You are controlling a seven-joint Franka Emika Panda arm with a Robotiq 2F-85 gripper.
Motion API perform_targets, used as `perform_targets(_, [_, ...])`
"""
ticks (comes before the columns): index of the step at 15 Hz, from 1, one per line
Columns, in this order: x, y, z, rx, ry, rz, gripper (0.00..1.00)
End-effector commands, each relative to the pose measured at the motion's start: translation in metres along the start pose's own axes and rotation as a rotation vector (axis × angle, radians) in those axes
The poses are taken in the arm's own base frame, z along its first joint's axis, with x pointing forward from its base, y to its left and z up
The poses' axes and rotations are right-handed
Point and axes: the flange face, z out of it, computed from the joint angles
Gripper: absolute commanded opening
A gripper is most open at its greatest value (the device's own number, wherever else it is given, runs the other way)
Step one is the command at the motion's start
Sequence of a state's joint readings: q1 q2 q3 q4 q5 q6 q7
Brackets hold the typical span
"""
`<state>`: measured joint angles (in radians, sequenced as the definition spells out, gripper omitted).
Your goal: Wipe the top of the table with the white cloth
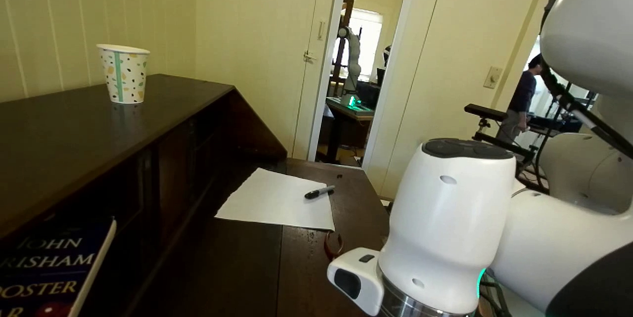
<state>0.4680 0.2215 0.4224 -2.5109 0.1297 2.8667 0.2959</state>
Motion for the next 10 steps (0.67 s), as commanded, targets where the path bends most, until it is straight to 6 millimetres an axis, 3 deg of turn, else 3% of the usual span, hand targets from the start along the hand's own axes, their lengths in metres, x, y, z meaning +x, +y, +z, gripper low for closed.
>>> perform_targets(1, [0.005, -0.001, 0.024, 0.000, -0.015, 0.009, 1.00])
perform_targets(5, [0.008, -0.001, 0.041, -0.005, -0.047, -0.002, 1.00])
perform_targets(7, [0.011, -0.002, 0.044, -0.004, -0.050, -0.004, 0.72])
perform_targets(10, [0.015, -0.006, 0.043, -0.002, -0.048, -0.011, 0.51])
